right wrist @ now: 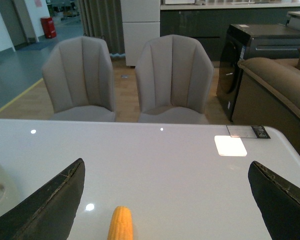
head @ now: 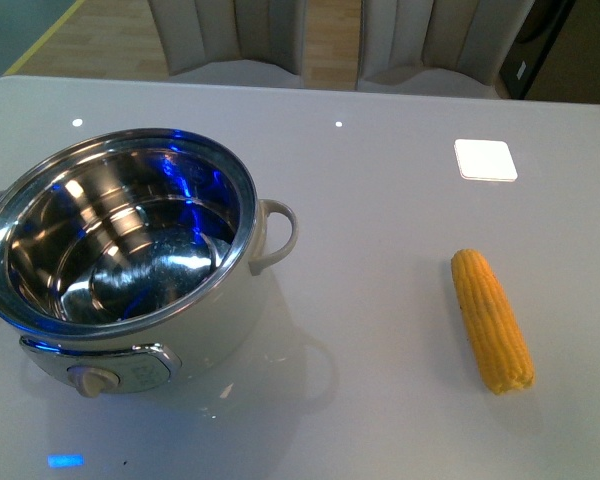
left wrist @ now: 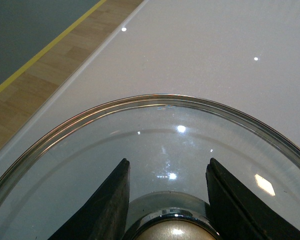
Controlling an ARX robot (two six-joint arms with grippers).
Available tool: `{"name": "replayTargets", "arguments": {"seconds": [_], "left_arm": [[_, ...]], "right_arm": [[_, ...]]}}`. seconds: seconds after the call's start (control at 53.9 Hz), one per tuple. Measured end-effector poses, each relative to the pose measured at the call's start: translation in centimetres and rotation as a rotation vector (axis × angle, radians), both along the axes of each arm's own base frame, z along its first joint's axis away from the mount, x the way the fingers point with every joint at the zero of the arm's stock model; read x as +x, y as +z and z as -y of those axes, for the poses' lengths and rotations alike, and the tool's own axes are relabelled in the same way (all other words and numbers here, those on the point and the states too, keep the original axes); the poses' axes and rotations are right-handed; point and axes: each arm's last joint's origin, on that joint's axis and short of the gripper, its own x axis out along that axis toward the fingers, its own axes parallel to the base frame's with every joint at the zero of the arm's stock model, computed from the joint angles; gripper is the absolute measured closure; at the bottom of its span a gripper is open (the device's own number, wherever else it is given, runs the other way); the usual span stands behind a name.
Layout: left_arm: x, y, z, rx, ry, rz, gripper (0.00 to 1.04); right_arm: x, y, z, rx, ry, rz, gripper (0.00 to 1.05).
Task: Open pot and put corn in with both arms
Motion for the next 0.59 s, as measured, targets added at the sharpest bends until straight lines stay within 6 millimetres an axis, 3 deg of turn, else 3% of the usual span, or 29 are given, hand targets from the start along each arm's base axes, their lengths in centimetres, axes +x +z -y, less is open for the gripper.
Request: {"name": "replayTargets", "arguments": {"seconds": [0.427,0.594], "left_arm": [[-0.23,-1.03,0.15,-0.016,0.008,-0.011,0.64],[0.00,-0.42,0.27,0.000,0.021,-0.001,0.34]], "right_arm": [[0.00,-0.01,0.00,0.000,0.000,0.000,0.09],[0.00,-0.01,0.00,0.000,0.000,0.000,0.09]]}}
